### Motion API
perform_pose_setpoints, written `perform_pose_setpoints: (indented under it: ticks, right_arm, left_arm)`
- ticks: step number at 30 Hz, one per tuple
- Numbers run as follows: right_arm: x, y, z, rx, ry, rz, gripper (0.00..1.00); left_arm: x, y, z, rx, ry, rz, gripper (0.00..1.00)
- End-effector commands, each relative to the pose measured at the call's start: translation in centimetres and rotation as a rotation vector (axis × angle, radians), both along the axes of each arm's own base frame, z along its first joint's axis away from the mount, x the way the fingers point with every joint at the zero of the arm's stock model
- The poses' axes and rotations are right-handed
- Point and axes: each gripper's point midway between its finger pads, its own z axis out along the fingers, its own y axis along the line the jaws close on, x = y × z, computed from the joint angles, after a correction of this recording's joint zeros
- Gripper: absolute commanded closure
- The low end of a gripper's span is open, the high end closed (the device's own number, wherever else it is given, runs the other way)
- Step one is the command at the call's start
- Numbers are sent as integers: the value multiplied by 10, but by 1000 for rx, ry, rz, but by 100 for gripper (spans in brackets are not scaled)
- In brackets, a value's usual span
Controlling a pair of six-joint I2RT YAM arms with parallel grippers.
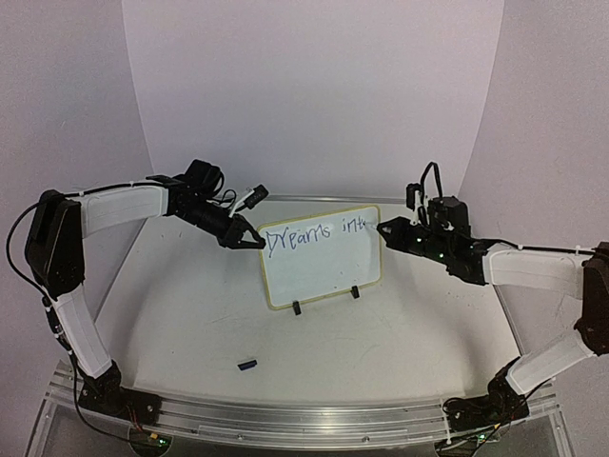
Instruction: Write a sentence on the whiteboard
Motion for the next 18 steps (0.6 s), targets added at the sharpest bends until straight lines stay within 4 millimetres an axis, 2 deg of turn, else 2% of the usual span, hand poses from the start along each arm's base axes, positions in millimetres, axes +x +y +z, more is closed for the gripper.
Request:
perform_pose_setpoints:
  ticks: [1, 10, 18]
  right_arm:
    - [2, -7, -5, -14, 11, -35, 100]
    - [4, -15, 7, -21, -14, -76, 100]
    - [7, -12, 24, -14, -52, -67, 100]
  left_arm:
    - [-5, 0, -16, 63, 31, -5, 100]
    - [-5, 0, -16, 63, 32, -4, 100]
    - [-5, 0, -16, 63, 31, -5, 100]
